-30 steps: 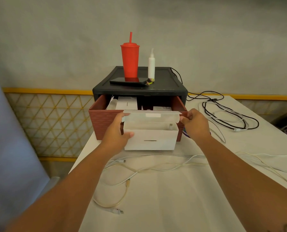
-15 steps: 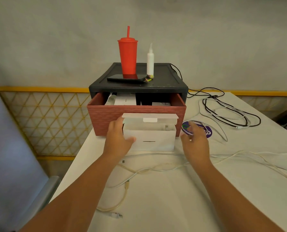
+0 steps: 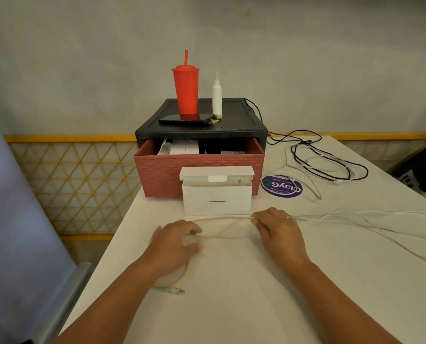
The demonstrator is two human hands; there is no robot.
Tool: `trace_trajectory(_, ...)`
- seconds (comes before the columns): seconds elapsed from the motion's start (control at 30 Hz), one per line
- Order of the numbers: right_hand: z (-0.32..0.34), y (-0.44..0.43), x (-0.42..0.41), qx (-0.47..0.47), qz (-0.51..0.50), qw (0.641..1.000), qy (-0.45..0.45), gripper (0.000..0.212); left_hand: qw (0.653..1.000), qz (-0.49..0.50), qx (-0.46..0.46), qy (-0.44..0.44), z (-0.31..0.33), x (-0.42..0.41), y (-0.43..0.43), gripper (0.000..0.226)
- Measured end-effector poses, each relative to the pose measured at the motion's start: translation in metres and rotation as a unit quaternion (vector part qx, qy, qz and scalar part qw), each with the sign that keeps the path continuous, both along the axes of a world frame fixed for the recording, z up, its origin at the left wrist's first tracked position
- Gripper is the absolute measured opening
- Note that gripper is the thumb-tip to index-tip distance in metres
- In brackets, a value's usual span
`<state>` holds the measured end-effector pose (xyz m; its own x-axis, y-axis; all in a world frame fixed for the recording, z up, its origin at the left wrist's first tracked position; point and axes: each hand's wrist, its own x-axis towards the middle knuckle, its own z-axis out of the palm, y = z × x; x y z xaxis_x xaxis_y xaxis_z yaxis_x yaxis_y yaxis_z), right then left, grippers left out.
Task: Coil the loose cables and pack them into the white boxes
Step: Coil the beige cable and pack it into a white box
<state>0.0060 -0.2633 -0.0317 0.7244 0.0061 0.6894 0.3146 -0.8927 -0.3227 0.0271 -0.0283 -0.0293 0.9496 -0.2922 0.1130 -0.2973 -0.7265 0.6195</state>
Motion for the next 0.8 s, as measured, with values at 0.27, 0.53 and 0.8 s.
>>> trace_trajectory(0.27, 0.063, -0.006, -0.017, 0.063, 0.022, 0.997, -0.044, 0.018, 0.997, -0.039, -0.058, -0.022, 0.014, -0.013, 0.012, 0.016)
trace_trajectory(0.53, 0.106, -0.005, -0.040, 0.207, 0.043, 0.974, -0.078, 0.018, 0.999, 0.013, -0.017, -0.047, 0.010, -0.031, 0.001, 0.024)
trace_trajectory(0.8, 0.091, -0.054, -0.061, 0.256, -0.109, 0.960, 0.006, 0.026, 0.726, 0.069, -0.646, 0.228, 0.045, -0.046, 0.022, 0.024)
